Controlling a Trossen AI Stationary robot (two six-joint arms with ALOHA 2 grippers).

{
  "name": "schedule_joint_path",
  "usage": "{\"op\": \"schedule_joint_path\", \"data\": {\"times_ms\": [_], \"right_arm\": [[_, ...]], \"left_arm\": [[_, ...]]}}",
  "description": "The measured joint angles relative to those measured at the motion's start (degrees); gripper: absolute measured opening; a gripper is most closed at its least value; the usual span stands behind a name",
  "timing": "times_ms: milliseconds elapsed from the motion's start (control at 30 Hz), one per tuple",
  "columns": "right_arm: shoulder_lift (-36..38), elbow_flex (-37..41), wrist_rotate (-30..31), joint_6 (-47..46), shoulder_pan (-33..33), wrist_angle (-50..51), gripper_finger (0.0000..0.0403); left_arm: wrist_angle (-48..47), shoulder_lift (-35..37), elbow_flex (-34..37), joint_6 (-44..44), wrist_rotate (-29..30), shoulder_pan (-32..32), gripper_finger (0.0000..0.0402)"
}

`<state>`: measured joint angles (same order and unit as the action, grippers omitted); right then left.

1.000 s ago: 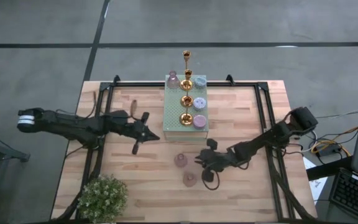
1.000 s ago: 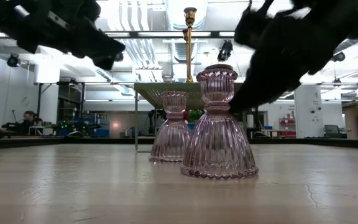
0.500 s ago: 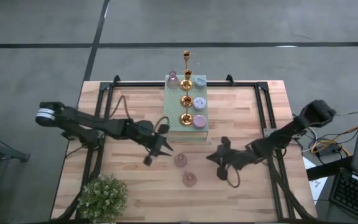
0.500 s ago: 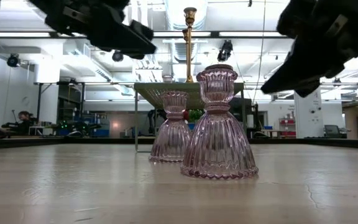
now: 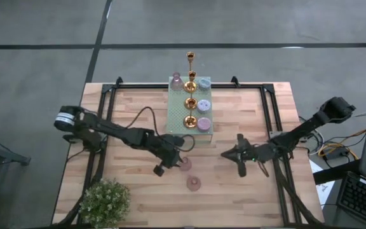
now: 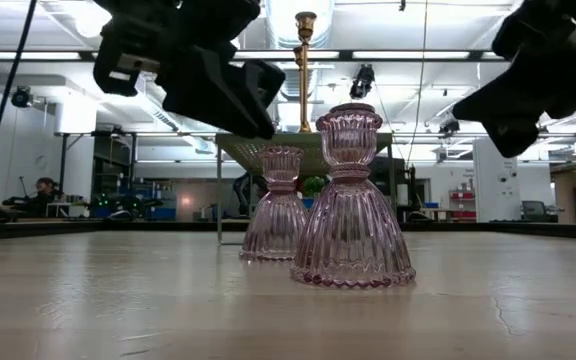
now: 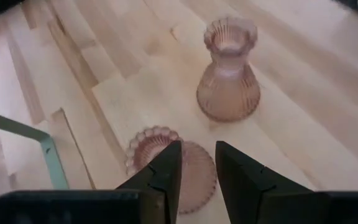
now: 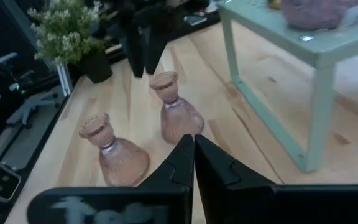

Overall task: Pick & Place candle stick holders
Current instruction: Put the right pink glass candle holder on the shelf aligned with the other pink glass candle holder

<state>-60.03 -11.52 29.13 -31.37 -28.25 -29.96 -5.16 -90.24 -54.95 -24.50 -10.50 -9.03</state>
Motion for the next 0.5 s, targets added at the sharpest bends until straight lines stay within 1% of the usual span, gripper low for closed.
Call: {"op": "schedule_joint_path", "data": {"times_ms": [100, 233, 333, 500], "right_arm": [[2.06, 1.99, 1.4, 0.02, 0.02, -1.05, 0.0008], [3.69, 3.06, 2.64, 0.09, 0.02, -1.57, 0.0008], [3.89, 3.45, 2.71, 0.24, 0.02, -2.14, 0.0008], [3.69, 3.58, 2.73, 0.26, 0.02, -2.05, 0.0008]], "left_arm": [[-1.32, -1.15, -0.99, -1.98, 2.86, -0.62, 0.0102], [-1.36, -2.17, -1.62, -2.21, 6.73, -0.92, 0.0101], [-1.45, -2.72, -1.82, -2.67, 7.69, -0.89, 0.0101], [-0.5, -4.13, -1.87, -3.21, 7.65, -0.93, 0.0102]]}}
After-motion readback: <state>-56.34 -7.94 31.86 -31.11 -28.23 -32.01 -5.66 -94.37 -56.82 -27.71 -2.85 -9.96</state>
